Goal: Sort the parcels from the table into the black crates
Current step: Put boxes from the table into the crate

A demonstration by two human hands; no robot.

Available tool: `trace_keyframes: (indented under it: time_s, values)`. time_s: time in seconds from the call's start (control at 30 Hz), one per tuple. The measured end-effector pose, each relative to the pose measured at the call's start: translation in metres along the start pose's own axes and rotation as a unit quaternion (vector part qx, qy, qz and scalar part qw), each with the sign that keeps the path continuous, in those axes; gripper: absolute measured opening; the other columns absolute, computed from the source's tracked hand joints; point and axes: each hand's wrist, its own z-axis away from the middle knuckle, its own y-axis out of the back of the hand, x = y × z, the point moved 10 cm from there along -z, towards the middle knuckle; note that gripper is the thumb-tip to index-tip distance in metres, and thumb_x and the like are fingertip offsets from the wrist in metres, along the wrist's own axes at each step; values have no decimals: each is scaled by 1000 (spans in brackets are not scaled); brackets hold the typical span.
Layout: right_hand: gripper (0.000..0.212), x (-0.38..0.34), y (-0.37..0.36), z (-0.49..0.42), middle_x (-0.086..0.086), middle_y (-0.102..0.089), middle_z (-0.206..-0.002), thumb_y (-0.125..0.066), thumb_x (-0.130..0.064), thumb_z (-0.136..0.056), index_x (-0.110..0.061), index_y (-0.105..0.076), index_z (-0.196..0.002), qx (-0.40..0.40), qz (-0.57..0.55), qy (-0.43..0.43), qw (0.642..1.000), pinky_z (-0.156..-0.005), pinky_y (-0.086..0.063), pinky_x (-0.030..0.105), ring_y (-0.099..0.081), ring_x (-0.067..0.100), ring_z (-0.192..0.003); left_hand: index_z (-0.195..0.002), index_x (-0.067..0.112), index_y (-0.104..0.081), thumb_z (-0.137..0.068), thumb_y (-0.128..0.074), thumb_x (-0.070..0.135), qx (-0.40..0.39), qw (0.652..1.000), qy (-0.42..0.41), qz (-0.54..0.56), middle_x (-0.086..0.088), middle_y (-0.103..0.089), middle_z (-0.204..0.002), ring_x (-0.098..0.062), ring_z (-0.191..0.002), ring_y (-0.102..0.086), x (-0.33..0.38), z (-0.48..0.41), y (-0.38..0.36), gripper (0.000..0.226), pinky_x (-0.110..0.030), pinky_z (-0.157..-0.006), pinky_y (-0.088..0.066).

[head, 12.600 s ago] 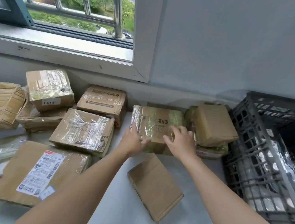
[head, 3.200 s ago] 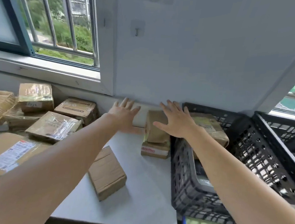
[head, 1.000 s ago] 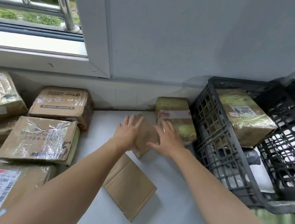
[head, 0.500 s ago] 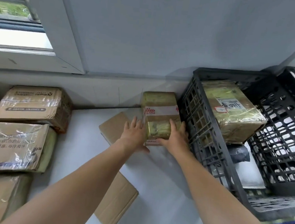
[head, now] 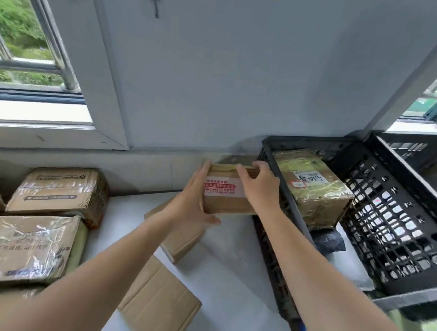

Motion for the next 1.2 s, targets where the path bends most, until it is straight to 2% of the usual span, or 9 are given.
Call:
trace_keyframes:
  time_s: [0.1, 0.23, 0.33, 0.5, 0.63, 0.77, 0.93, 1.1, 1.2]
  values:
    - [59, -35, 10, -4, 9, -60, -127, -57, -56, -92, -15, -50, -134, 1, -6, 31, 1000, -99, -46, 45, -52, 31, -122, -150, 47, 11, -56, -95, 27, 26, 997, -47, -61, 4, -2, -165, -13, -144, -27, 23, 3, 28, 143, -27, -111, -31]
    - [59, -78, 10, -1, 0, -51, -141, -56, -57, -93, -26, -44, -141, -71, -35, 86, 993, -93, -45, 33, -49, 16, -123, -153, 42, -8, -49, -85, 51, 112, 990, -78, -18, 2, -24, -158, -20, -144, -31, 41, 15, 85, 130, -40, -117, -31]
    - [65, -106, 6, 10, -2, -43, -148, -53, -63, -91, -39, -32, -147, -149, -87, 117, 978, -85, -45, 26, -52, 14, -120, -154, 41, -21, -48, -85, 53, 123, 986, -48, 101, 12, -53, -136, -9, -125, -55, 42, 23, 118, 125, -32, -107, -45]
    - [89, -141, 5, 26, -9, -41, -151, -53, -90, -66, -52, -33, -143, -217, -172, 143, 950, -113, -38, 44, -46, 15, -134, -151, 34, -33, -56, -82, 58, 171, 966, -31, 191, 36, -66, -106, 9, -100, -65, 50, 37, 153, 110, -6, -81, -48]
    - [91, -157, -4, 34, -7, -41, -152, -62, -82, -66, -53, -27, -145, -245, -182, 155, 940, -115, -33, 39, -43, 12, -137, -144, 39, -43, -56, -70, 75, 218, 953, 5, 209, 19, -60, -129, -2, -119, -59, 51, 50, 176, 99, -31, -106, -45]
    - [85, -168, -11, 34, -10, -35, -156, -58, -75, -73, -52, -25, -148, -219, -184, 147, 947, -103, -28, 29, -35, 10, -138, -144, 36, -44, -54, -60, 84, 230, 950, 32, 209, 10, -59, -134, -10, -122, -56, 50, 58, 191, 103, -39, -104, -47]
    - [89, -178, -15, 27, -11, -45, -147, -51, -82, -75, -38, -31, -149, -183, -192, 123, 956, -103, -32, 31, -43, 8, -128, -145, 38, -41, -61, -57, 85, 194, 960, 23, 201, 30, -67, -107, 12, -95, -63, 48, 66, 195, 98, -24, -76, -47]
    - [80, -168, -17, 17, -7, -56, -134, -55, -79, -73, -35, -39, -138, -162, -288, 45, 943, -103, -45, 47, -55, 16, -121, -151, 41, -29, -63, -71, 80, 92, 959, 64, 260, 6, -57, -141, -19, -123, -60, 23, 69, 168, 105, -51, -104, -46]
    - [61, -162, -26, 21, -2, -56, -137, -54, -73, -84, -37, -38, -131, -190, -247, 8, 950, -95, -49, 44, -59, 16, -113, -146, 35, -39, -70, -78, 65, 49, 951, 57, 299, 0, -65, -131, -26, -112, -67, 19, 71, 162, 90, -50, -91, -56]
